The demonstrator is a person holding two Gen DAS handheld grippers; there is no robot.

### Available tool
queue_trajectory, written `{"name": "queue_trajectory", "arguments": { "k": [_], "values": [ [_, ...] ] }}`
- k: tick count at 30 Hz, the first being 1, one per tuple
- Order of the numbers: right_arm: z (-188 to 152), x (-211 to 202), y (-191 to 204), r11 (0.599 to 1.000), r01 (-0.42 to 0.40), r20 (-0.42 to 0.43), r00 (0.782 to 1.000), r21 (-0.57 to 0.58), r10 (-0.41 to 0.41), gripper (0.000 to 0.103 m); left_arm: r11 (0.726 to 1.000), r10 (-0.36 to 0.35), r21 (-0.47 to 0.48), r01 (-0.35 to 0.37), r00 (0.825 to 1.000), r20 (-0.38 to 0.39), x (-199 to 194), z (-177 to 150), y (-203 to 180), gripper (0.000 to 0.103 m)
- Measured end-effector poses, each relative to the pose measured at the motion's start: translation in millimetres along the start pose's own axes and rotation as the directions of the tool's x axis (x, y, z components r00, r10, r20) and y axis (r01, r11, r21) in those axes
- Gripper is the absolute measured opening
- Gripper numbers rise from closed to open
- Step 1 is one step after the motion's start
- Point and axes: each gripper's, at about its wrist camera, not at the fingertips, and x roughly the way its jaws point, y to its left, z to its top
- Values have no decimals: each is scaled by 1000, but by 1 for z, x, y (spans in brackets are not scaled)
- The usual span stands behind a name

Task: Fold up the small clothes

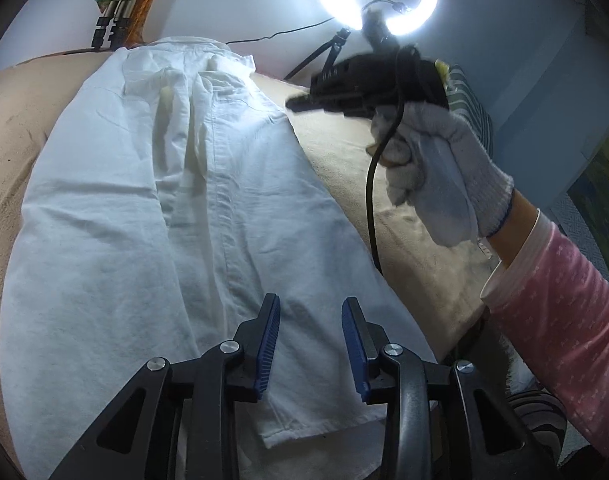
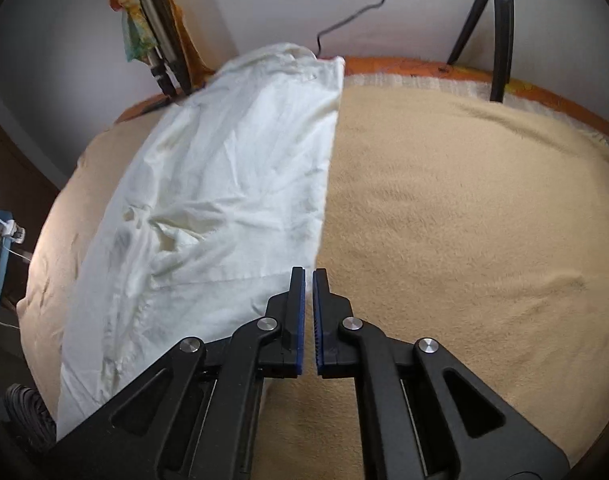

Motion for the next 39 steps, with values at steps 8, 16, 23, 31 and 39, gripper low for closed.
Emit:
{"name": "queue_trajectory", "arguments": {
  "k": [8, 16, 23, 31, 39],
  "values": [
    [14, 12, 46, 984, -136, -38, 990, -119, 133, 10, 1000, -4, 29, 4, 1000, 7, 1, -5, -5, 33],
    [-19, 24, 27, 995, -85, -127, 989, -43, 79, 11, 997, -59, 56, 61, 997, -42, -17, -21, -17, 34],
    [-78, -56, 36, 985, -173, -67, 983, -19, 171, 11, 999, -19, 35, 17, 998, 60, -98, -32, 0, 40],
    [-168, -73, 73, 984, -89, -163, 985, -152, 64, 11, 987, 153, -61, -148, 984, 87, -130, -32, 52, 41],
    [-224, -115, 51, 995, -24, -192, 981, -93, 6, 25, 969, 130, -214, -121, 991, 32, -125, -48, 96, 41]
  ]
}}
